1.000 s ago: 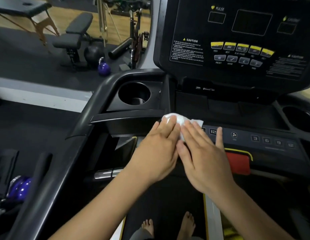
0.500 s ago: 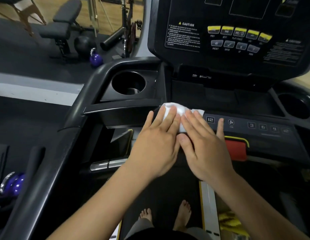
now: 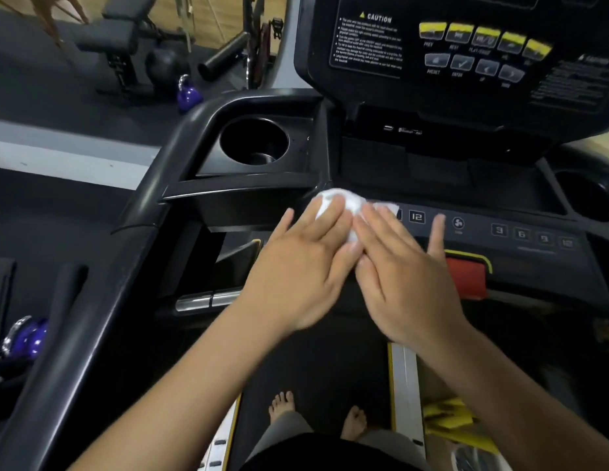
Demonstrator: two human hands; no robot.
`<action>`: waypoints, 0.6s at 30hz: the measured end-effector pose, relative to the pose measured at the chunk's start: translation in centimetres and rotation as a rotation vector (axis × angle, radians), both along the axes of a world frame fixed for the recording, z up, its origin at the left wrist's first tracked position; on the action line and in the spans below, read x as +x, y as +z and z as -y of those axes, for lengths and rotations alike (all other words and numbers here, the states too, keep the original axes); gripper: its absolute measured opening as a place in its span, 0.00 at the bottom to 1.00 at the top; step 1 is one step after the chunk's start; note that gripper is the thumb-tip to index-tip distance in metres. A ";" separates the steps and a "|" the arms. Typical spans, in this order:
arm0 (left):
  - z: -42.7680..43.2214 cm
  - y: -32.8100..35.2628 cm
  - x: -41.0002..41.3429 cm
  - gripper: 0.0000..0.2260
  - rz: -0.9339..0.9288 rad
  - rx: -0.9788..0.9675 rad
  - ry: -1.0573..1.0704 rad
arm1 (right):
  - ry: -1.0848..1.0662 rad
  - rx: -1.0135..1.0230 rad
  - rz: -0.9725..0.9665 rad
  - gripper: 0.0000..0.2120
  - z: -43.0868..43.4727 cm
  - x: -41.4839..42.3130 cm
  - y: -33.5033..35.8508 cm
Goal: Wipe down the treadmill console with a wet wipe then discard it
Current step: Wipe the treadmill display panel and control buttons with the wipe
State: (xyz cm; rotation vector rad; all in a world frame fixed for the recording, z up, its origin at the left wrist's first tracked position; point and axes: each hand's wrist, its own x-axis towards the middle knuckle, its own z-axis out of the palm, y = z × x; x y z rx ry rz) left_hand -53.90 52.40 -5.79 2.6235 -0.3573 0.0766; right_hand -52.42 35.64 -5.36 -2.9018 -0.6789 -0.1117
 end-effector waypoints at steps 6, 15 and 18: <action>0.2 0.3 -2.5 0.25 0.028 -0.109 0.036 | 0.051 0.013 0.002 0.26 0.5 -2.0 -0.8; 3.9 0.6 -0.1 0.31 0.025 0.212 0.091 | 0.037 -0.086 -0.017 0.29 3.2 1.2 0.9; 5.5 0.6 2.7 0.31 0.024 0.282 0.153 | -0.018 -0.122 -0.062 0.29 3.1 3.9 1.3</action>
